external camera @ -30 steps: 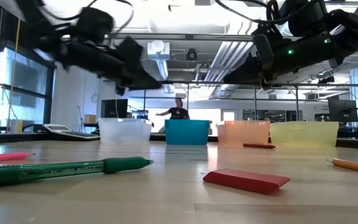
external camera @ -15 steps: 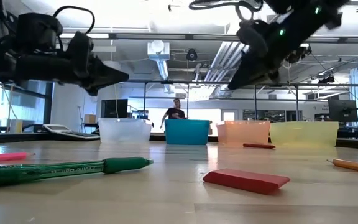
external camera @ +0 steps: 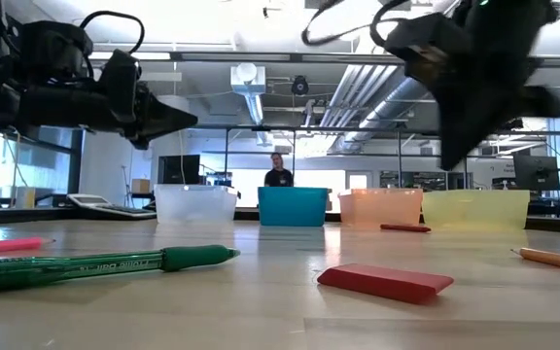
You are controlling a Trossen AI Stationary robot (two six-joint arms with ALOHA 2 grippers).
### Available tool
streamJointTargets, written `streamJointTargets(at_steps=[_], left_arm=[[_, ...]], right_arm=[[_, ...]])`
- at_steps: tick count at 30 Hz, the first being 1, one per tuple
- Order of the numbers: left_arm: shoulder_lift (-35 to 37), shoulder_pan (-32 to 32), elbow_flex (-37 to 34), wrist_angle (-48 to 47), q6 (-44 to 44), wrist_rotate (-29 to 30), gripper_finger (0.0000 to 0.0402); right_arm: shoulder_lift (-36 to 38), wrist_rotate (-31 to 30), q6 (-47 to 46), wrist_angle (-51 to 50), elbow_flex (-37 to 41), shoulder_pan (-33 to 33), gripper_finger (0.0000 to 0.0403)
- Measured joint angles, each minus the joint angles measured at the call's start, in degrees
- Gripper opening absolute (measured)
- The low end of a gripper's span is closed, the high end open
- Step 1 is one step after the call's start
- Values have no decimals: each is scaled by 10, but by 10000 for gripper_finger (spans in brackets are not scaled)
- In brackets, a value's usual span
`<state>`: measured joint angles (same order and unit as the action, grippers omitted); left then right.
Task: Sort crayons/erasers/pens/pencils in bins
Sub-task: Put the orange pencil into the orange bin
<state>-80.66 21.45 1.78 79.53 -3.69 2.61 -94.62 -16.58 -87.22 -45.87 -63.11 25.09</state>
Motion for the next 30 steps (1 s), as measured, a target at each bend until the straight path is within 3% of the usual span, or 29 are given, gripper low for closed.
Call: streamJointTargets(at_steps=[9,13,20,30], left_arm=[[0,-2,0,-6,-15,-3,0],[0,-2,0,-8,-19,-4,0],[0,-2,0,-9,-21,-5,0],[0,-2,0,-13,-21,-5,0]], right_arm=[[-115,133,-175,-89,-88,40,128],[-133,128,-221,-51,-92,54,153],[-155,128,-249,-51,-92,58,138],[-181,139,-232,-28,-94,57,74]])
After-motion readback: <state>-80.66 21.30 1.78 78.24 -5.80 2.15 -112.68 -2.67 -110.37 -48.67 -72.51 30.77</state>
